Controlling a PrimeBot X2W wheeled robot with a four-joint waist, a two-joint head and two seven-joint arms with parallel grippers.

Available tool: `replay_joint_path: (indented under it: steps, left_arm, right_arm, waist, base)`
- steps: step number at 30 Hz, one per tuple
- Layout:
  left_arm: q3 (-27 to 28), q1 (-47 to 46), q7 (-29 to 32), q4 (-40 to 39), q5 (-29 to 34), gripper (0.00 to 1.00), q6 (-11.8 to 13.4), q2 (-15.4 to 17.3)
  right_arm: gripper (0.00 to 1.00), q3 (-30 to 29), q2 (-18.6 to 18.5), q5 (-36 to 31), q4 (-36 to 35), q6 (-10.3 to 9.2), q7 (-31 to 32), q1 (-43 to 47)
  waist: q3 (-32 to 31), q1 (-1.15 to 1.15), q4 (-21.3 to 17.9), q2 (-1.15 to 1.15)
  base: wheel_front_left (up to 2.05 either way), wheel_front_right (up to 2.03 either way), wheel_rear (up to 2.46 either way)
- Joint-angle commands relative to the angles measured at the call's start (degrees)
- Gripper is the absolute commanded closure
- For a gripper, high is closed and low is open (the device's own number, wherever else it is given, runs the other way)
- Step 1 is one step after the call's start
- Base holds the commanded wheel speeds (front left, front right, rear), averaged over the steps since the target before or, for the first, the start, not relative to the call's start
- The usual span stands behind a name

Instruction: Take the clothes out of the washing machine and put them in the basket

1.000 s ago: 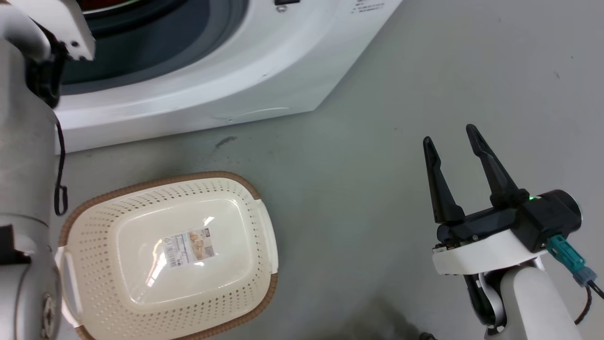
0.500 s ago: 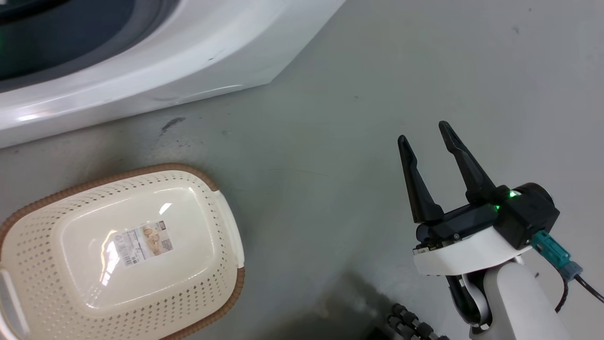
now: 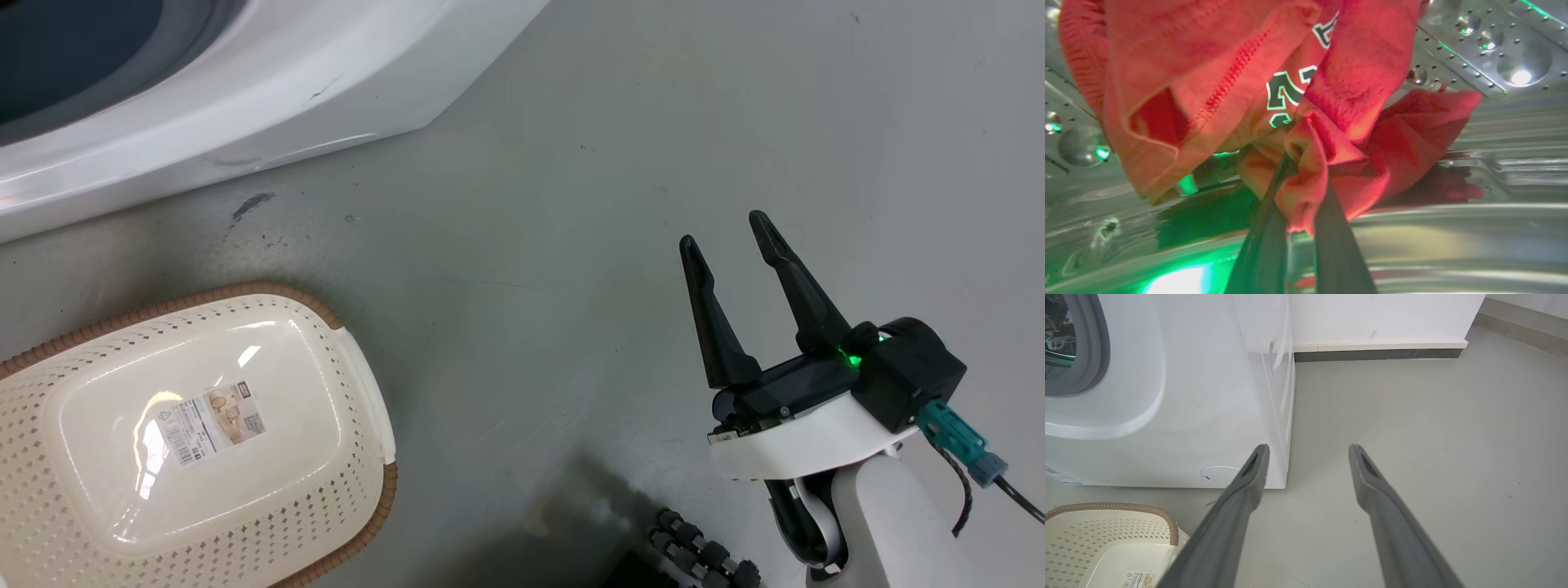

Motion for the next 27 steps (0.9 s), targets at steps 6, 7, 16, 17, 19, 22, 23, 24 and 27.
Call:
replay_joint_path:
  steps: [6,7,16,17,19,22,23,24,27]
  left_arm:
    - [-0.7,5.8,-12.0,-4.6,1.0,1.00,1.9,0.7]
    - [-0.8,6.4,-14.0,-5.2,1.3,1.00,2.2,0.8]
    - [-0.6,15.9,-36.6,-6.0,1.0,1.00,4.4,-2.7]
    - [-0.9,16.8,-38.6,-5.8,1.3,1.00,4.4,-3.1]
    - [-0.7,18.6,-42.4,-5.2,0.8,1.00,4.5,-4.4]
    - [-0.6,21.3,-46.8,-4.1,0.2,1.00,4.3,-6.1]
    - [-0.6,22.1,-48.2,-3.7,-0.2,1.00,4.2,-6.7]
    - [-0.4,22.9,-49.4,-3.4,-0.6,1.00,4.2,-7.2]
    - [-0.3,25.0,-52.7,-2.4,-1.2,1.00,3.9,-8.8]
  right_arm:
    - [0.00,-0.4,0.0,0.1,1.2,-0.04,-0.1,-1.2]
    - [0.00,-0.6,0.0,-0.1,1.3,-0.04,-0.1,-1.1]
    - [0.00,-2.3,0.0,-2.0,3.9,-0.04,-0.1,0.7]
    - [0.00,-2.5,0.0,-2.3,4.1,-0.04,-0.1,1.0]
    - [0.00,-2.9,0.0,-2.6,4.9,-0.04,-0.1,1.7]
    - [0.00,-3.7,0.0,-3.2,5.9,-0.04,-0.1,2.6]
    - [0.00,-3.9,0.0,-3.3,6.2,-0.04,-0.1,2.9]
    - [0.00,-4.1,0.0,-3.5,6.5,-0.04,-0.1,3.2]
    - [0.00,-4.7,0.0,-4.0,7.3,-0.04,-0.1,4.3]
  waist:
    - [-3.0,0.00,0.6,0.00]
    - [-3.5,0.00,0.8,0.00]
    - [-12.7,0.00,3.4,0.00]
    - [-13.9,0.00,3.7,0.00]
    - [-16.2,0.00,4.3,0.00]
    - [-19.5,0.00,5.3,0.00]
    - [-20.5,0.00,5.6,0.00]
    - [-21.6,0.00,5.9,0.00]
    - [-24.4,0.00,6.8,0.00]
  base:
    - [0.00,0.00,0.00]
    - [0.00,0.00,0.00]
    - [0.00,0.00,0.00]
    - [0.00,0.00,0.00]
    - [0.00,0.00,0.00]
    - [0.00,0.00,0.00]
    - [0.00,0.00,0.00]
    - [0.00,0.00,0.00]
    - [0.00,0.00,0.00]
